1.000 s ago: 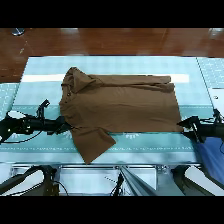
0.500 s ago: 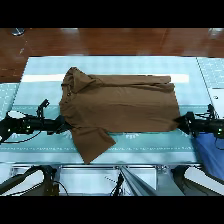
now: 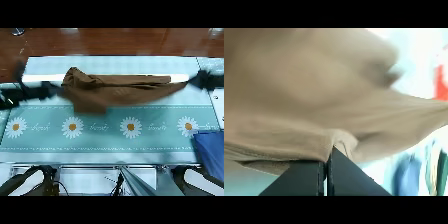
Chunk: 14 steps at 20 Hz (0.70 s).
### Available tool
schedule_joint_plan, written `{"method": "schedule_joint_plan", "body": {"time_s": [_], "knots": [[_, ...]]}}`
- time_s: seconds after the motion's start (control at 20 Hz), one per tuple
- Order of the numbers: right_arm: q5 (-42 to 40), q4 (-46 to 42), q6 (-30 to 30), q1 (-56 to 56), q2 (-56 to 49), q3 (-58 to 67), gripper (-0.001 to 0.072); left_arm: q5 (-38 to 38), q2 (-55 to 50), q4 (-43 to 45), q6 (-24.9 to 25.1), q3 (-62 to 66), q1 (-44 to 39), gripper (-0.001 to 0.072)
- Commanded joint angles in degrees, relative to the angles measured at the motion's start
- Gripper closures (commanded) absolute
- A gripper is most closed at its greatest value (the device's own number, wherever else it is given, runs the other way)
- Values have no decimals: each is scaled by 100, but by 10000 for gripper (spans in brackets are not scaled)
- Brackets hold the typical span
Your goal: Fold the shirts.
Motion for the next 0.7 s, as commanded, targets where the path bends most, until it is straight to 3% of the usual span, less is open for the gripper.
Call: {"method": "schedule_joint_plan", "body": {"time_s": [0.0, 0.15, 0.3, 0.5, 0.65], "knots": [[125, -87, 555, 664, 59, 2756, 685, 214, 411, -413, -28, 2240, 15, 689], [129, -391, 693, 809, 450, 4367, 685, 734, 741, -9, -328, 4004, 13, 689], [286, -863, 557, 809, 1325, 4640, 685, 776, 1263, 1062, -533, 5130, 13, 689], [688, -1416, 645, 807, 2448, 4640, 686, 376, 2492, 3429, -1523, 5202, 13, 690], [1200, -1928, 857, 802, 2986, 4605, 685, 149, 3187, 4566, -1792, 5193, 13, 689]]}}
